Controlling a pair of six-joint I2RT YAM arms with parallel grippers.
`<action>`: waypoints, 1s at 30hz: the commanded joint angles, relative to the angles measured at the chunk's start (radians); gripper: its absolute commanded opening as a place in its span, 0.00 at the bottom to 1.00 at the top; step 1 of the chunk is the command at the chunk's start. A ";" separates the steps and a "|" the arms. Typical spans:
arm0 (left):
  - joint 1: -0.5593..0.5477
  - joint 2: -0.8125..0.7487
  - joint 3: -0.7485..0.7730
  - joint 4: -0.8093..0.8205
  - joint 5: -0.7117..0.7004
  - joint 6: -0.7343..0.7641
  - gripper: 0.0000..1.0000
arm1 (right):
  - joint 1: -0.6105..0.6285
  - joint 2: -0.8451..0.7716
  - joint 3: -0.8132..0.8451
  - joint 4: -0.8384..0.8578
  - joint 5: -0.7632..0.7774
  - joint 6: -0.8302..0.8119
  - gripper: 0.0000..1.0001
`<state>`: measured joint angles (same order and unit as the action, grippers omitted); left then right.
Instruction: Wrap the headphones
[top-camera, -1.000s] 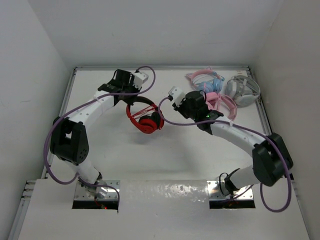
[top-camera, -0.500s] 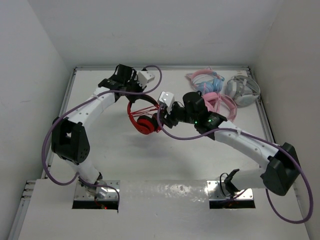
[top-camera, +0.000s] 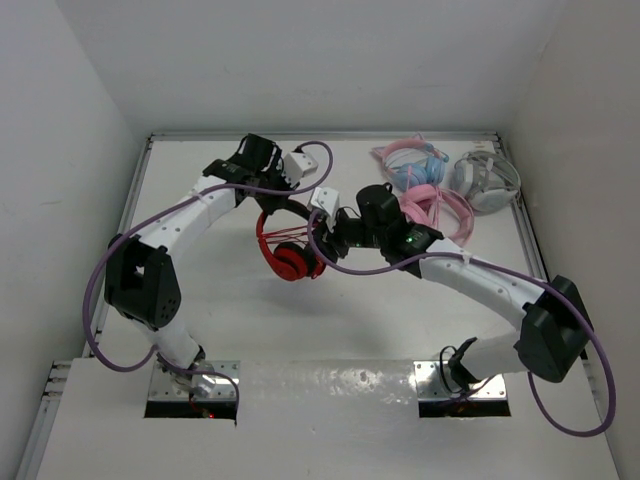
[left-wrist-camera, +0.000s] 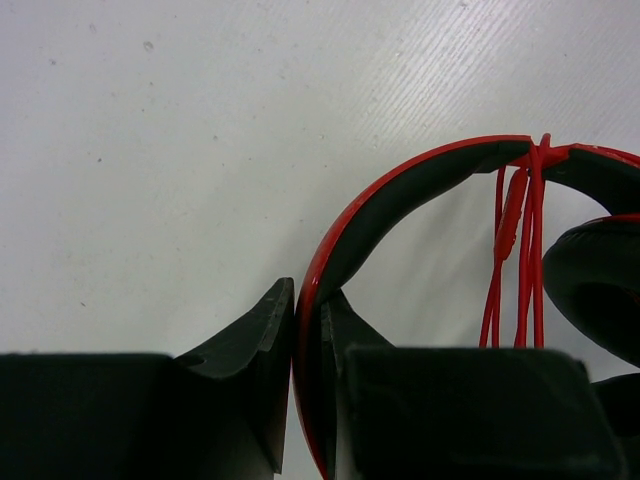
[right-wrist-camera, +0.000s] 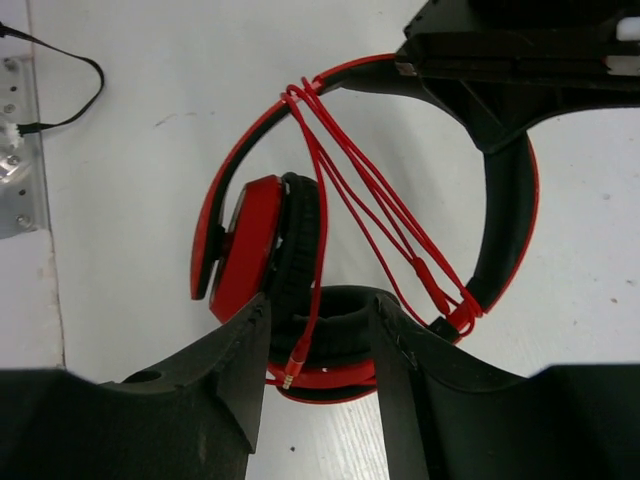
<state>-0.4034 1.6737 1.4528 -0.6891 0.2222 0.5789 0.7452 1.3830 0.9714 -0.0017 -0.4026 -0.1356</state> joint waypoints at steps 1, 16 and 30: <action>-0.011 -0.006 0.024 0.014 0.035 0.010 0.00 | 0.020 -0.029 0.035 0.013 -0.045 0.007 0.43; -0.011 -0.008 0.021 0.017 0.031 -0.017 0.00 | 0.054 0.023 -0.027 0.078 0.162 0.031 0.30; -0.008 0.000 0.044 0.003 0.055 -0.088 0.00 | 0.054 -0.007 -0.080 0.115 0.148 0.022 0.00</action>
<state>-0.4046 1.6752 1.4528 -0.7013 0.2352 0.5388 0.7971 1.4216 0.9058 0.0635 -0.2604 -0.1051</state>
